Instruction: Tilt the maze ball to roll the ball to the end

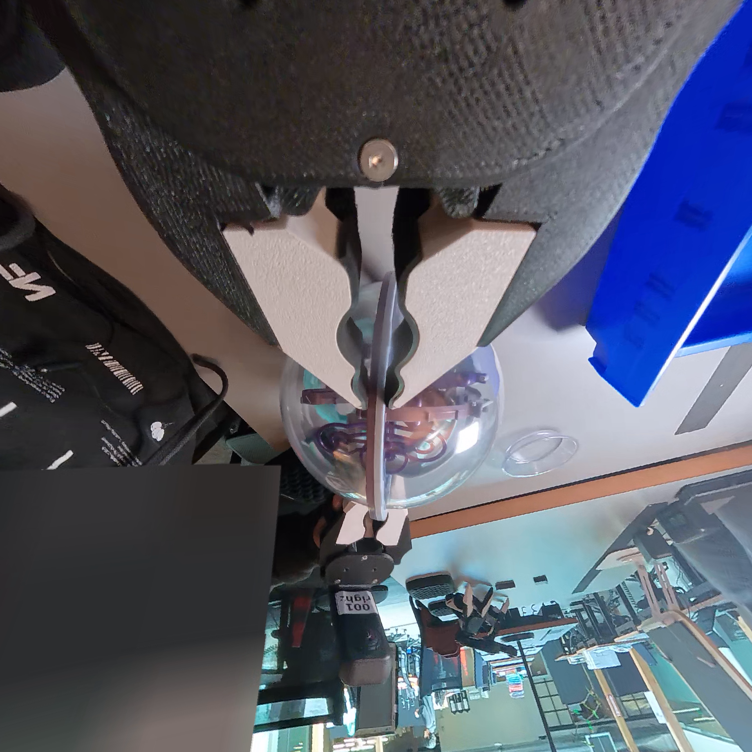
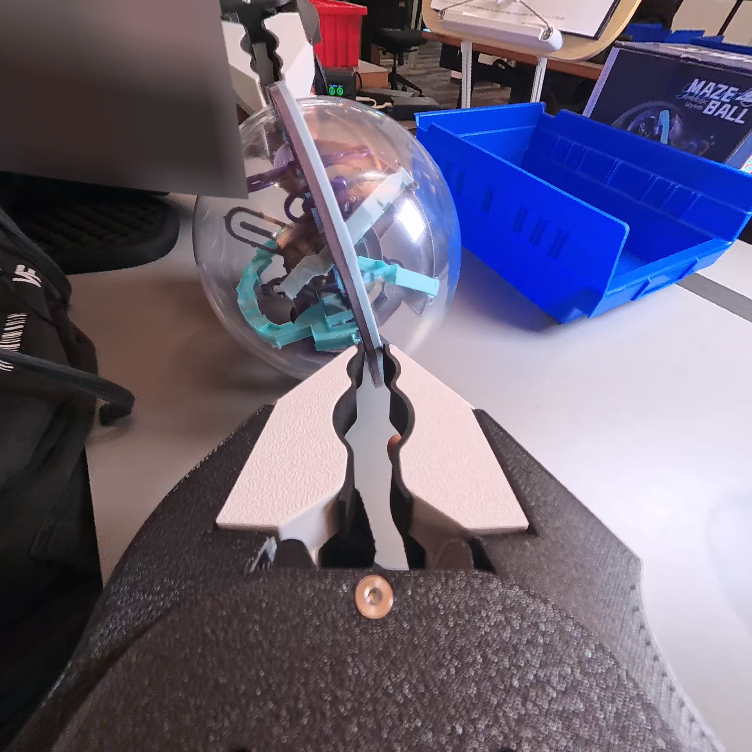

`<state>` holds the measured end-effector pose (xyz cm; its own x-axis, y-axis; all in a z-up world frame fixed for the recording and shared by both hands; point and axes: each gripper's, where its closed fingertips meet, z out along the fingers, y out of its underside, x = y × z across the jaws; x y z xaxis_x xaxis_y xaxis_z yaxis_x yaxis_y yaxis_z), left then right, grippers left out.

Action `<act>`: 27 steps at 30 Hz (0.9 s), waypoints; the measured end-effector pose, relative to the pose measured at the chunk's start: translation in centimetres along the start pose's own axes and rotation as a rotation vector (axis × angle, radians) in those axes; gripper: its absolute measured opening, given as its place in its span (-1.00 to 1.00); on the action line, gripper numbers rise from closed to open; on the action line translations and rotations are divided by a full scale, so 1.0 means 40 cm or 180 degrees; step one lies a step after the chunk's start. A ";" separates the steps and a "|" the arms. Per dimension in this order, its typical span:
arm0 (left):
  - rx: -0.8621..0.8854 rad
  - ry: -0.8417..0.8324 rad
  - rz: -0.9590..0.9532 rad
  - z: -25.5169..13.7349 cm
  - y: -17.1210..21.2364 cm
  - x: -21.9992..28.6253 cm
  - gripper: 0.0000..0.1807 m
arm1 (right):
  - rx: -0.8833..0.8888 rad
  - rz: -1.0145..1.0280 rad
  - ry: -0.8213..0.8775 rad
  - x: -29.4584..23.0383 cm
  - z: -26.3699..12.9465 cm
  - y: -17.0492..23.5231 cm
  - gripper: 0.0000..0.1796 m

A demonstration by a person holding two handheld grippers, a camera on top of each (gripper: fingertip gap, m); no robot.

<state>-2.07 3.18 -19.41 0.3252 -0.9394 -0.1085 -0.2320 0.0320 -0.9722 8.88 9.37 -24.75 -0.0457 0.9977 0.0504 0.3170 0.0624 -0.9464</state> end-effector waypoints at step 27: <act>-0.0019 0.0075 -0.0050 0.037 -0.040 -0.051 -0.93 | -0.0760 -0.1115 -0.0205 0.011 0.014 -0.065 -0.93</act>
<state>-0.99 5.53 -17.94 0.3073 -0.9475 -0.0884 -0.2326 0.0153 -0.9725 7.51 9.65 -22.44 -0.2464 0.9118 0.3285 0.4819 0.4093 -0.7748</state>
